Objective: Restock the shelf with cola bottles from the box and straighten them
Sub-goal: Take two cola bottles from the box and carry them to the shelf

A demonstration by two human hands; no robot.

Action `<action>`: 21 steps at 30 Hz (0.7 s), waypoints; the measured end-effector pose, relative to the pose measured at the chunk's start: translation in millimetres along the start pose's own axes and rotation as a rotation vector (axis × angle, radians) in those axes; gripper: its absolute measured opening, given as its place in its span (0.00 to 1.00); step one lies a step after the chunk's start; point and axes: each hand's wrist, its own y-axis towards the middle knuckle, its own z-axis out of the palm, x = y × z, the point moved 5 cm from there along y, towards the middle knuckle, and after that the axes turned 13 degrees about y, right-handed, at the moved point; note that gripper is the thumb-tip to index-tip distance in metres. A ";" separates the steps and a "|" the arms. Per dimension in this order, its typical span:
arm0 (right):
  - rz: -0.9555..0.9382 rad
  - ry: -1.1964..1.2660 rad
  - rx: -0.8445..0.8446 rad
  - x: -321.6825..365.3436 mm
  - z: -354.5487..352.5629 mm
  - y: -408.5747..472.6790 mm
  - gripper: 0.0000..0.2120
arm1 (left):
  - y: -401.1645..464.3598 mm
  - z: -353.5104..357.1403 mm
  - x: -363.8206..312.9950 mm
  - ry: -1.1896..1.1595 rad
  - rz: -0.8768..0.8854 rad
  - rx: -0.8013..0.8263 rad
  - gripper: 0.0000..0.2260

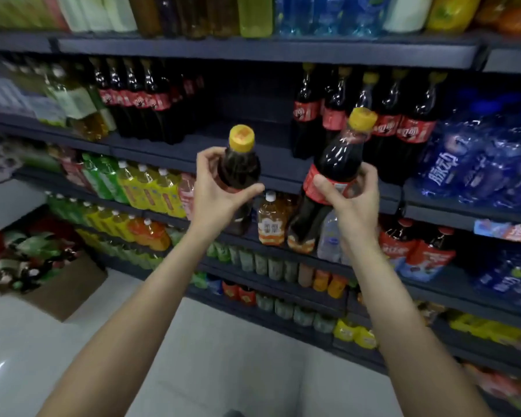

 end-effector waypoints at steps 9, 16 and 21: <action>-0.315 -0.176 -0.243 -61.3 82.0 105.4 0.30 | 176.0 75.6 94.9 -0.178 0.000 -0.027 0.31; -0.374 -0.293 -0.406 -96.8 126.4 162.9 0.30 | 268.4 120.9 130.9 -0.202 0.023 0.117 0.32; -0.372 -0.410 -0.465 -121.5 136.4 176.7 0.33 | 295.6 157.0 138.8 -0.257 0.125 0.194 0.35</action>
